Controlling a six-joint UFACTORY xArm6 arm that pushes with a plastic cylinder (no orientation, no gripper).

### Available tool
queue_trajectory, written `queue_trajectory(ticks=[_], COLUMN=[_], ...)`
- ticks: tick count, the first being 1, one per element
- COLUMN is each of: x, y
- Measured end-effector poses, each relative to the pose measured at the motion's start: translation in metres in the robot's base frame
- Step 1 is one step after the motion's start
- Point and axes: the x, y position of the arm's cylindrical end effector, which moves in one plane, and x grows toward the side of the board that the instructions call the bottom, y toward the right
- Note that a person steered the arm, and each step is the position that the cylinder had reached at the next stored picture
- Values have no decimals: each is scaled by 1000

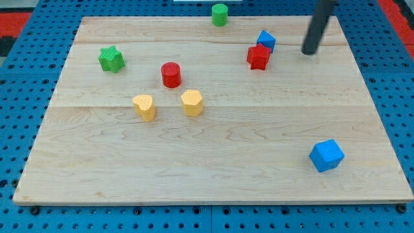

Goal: Place the cube and red star horizontal to each other

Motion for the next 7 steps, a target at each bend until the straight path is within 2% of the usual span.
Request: queue_trajectory(ticks=[1,2,5,6,7], x=[-30,-16,76,143,124], y=[-49,-77,-81,-65,-66])
